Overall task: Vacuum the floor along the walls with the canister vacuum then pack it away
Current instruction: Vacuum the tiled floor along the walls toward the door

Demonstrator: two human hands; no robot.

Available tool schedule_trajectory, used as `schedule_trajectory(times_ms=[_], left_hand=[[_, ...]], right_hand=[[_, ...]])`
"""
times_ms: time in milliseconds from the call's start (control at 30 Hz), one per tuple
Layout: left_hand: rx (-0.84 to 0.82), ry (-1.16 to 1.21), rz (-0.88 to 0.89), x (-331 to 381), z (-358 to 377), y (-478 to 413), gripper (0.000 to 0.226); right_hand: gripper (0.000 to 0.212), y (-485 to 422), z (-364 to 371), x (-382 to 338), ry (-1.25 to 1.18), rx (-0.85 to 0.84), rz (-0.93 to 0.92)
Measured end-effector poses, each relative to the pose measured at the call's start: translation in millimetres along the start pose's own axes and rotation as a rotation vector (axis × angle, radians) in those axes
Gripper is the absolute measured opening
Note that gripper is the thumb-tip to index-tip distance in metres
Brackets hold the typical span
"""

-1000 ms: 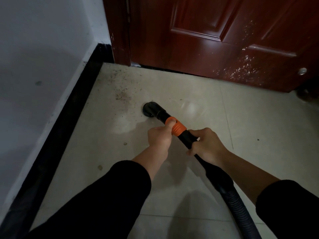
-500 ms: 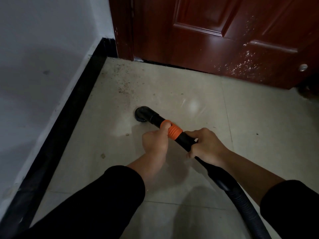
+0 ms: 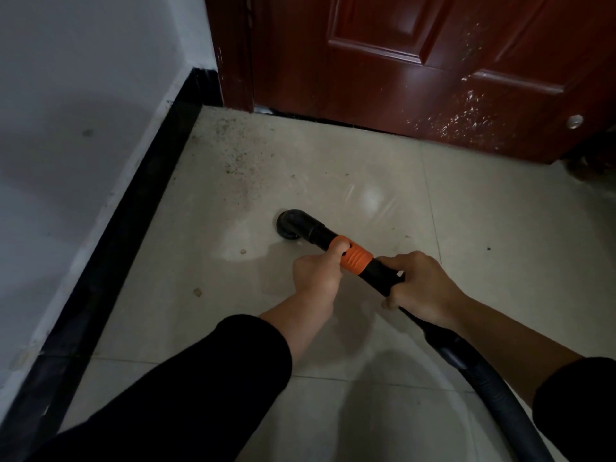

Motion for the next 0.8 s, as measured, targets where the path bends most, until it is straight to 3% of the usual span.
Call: schedule_trajectory(times_ms=[200, 800], left_hand=[[0.037, -0.017, 0.029, -6.9, -17.0, 6.2, 0.036], [0.212, 0.055, 0.091, 13.2, -73.8, -30.0, 0.035]], right_hand=[[0.062, 7.4, 11.6, -0.4, -0.034, -0.036, 0.004], [0.047, -11.6, 53.6, -73.1, -0.046, -0.066, -0.076]])
Point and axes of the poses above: each hand's wrist, its own y-axis away from the middle knuckle, its own z-axis out of the palm, x = y × z, the point moved 2 cm from there along -y, towards the middle knuckle, and after that the axes turned 15 degrees about z, right-handed, at the moved point
